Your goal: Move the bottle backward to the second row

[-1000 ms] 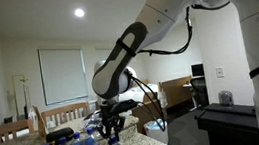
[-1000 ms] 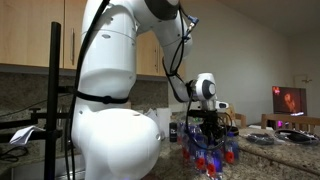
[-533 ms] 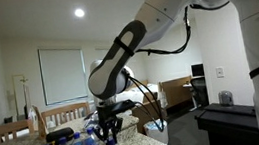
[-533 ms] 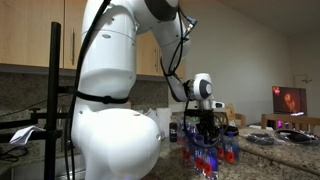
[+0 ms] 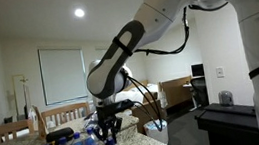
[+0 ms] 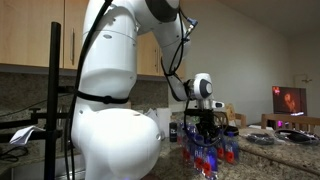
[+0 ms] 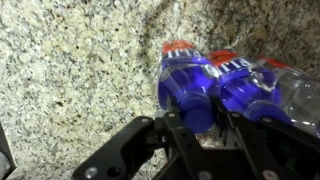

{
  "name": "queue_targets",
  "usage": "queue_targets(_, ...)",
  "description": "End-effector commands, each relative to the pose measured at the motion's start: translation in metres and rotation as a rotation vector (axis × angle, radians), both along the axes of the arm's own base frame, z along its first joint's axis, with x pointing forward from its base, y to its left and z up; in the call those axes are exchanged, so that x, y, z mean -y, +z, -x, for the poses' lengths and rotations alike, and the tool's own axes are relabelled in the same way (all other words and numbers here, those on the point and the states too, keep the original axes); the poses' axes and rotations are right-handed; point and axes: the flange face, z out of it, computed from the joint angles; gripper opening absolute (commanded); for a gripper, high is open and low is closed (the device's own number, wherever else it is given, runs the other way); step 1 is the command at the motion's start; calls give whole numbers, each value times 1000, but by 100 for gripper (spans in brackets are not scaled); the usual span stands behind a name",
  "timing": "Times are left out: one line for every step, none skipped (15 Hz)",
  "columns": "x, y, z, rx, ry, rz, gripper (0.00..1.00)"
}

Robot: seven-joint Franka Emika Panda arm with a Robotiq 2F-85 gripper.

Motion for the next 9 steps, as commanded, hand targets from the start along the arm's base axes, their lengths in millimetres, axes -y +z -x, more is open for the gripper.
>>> queue_targets(3,11,-8,-7,16,-25,10)
queue_targets(4,11,-10,-7,15,-25,10)
queue_targets(4,11,-14,-6,9,-25,10)
queue_targets(6,11,-16,-5,6,-26,10)
queue_targets(8,11,-20,-5,1,-28,10)
queue_targets(9,11,-22,-7,0,-32,10)
queue_targets(10,10,-26,-10,-1,-36,10)
queue_targets(9,8,-30,-14,0,-33,10)
queue_targets(13,10,-27,-20,3,-26,10)
